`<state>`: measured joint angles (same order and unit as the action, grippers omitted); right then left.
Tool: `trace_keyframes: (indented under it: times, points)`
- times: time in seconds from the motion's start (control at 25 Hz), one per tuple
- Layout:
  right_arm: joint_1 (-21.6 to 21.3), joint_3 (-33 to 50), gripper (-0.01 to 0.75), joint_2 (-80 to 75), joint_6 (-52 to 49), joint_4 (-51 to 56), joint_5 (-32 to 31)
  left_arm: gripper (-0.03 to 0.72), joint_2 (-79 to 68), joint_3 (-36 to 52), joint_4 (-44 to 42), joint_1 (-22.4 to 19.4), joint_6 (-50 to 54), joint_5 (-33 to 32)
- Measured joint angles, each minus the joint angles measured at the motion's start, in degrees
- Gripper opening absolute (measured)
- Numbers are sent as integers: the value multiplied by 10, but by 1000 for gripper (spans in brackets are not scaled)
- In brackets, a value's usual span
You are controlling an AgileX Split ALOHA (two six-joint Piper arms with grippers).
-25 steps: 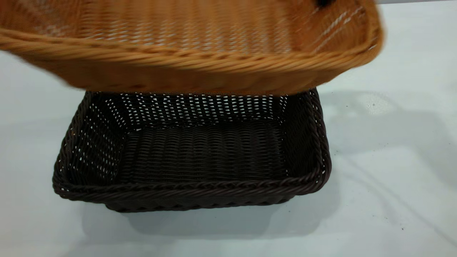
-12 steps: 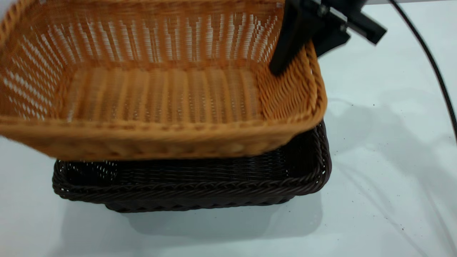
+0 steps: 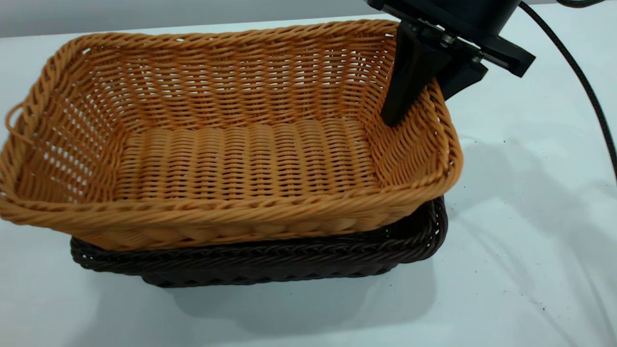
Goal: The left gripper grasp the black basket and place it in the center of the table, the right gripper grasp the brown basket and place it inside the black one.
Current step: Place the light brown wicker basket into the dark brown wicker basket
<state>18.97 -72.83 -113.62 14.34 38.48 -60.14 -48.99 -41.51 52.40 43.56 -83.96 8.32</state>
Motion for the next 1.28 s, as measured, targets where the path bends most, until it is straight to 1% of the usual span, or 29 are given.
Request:
trace_keyframes:
  times: [0.32, 0.56, 0.88, 1.28]
  points:
    - [0, 0, 99, 0, -1, -7, 25, 597, 0, 0, 1, 0, 0, -9]
    - [0, 0, 99, 0, -1, -7, 21, 597, 0, 0, 1, 0, 0, -15]
    - [0, 0, 99, 0, -16, -32, 28, 596, 0, 0, 1, 0, 0, -14]
    - [0, 0, 103, -23, 3, -28, 32, 596, 0, 0, 1, 0, 0, -13]
